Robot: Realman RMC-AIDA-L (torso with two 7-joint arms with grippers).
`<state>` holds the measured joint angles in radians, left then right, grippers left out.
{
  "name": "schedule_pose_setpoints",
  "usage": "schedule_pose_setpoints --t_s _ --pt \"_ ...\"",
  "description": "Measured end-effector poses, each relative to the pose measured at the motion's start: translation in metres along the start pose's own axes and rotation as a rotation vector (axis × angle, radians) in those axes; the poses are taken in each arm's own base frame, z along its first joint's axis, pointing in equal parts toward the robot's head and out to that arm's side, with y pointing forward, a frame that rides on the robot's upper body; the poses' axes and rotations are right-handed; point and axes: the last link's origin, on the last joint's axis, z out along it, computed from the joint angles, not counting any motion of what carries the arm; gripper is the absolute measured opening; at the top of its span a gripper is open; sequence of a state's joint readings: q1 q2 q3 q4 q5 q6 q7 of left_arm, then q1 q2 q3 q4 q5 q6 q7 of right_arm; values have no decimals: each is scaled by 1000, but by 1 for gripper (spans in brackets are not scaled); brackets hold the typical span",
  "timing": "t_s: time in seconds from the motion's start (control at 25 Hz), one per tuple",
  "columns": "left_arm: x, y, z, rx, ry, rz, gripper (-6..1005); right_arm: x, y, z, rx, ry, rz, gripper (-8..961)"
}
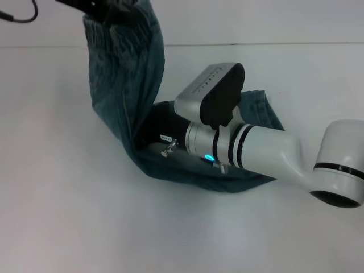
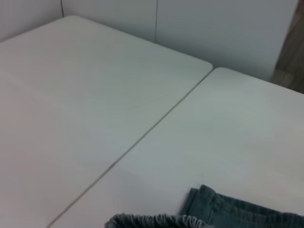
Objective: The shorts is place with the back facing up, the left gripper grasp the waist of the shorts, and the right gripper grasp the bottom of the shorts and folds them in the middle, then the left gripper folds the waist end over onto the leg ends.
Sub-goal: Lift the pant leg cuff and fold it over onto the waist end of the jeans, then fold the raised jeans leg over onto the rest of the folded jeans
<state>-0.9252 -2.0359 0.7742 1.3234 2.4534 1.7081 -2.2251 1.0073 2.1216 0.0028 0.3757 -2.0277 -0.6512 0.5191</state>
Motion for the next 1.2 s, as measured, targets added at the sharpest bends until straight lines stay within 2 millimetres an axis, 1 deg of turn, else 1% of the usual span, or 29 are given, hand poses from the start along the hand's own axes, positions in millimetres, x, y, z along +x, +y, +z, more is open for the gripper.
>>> schedule_pose_setpoints --t_s 0.12,0.24,0.28,0.36,0.44,0.6,0.72,0.84,0.88,0.92,1.0,1.2 --pt "-9 0 3 -11 -10 -15 72 8 -3 -5 15 9 14 3" --pt "-15 3 9 -36 -19 -22 70 19 -13 -16 59 1 51 4" --pt "-17 4 12 -46 -21 -22 70 23 -20 -22 84 -8 69 4" --pt "-19 7 17 -63 -23 -19 69 29 -35 -35 142 -49 108 4" --pt "-19 12 24 -85 -21 -12 72 29 -54 -49 211 -104 143 4" --pt "-14 22 40 -125 -9 12 78 20 -96 -80 354 -257 210 5" --pt "-7 31 53 -129 16 41 82 9 -122 -112 421 -418 272 5" --pt "3 44 74 -142 45 87 86 -2 -142 -142 454 -547 315 6" --pt "4 47 79 -153 48 94 88 -3 -146 -149 464 -570 322 6" --pt "6 53 88 -175 62 106 89 -4 -151 -156 476 -591 328 6" --pt "6 62 102 -209 74 126 92 -5 -155 -166 488 -623 340 6" --pt "-5 74 142 -230 46 112 99 4 -157 -181 519 -662 375 7"
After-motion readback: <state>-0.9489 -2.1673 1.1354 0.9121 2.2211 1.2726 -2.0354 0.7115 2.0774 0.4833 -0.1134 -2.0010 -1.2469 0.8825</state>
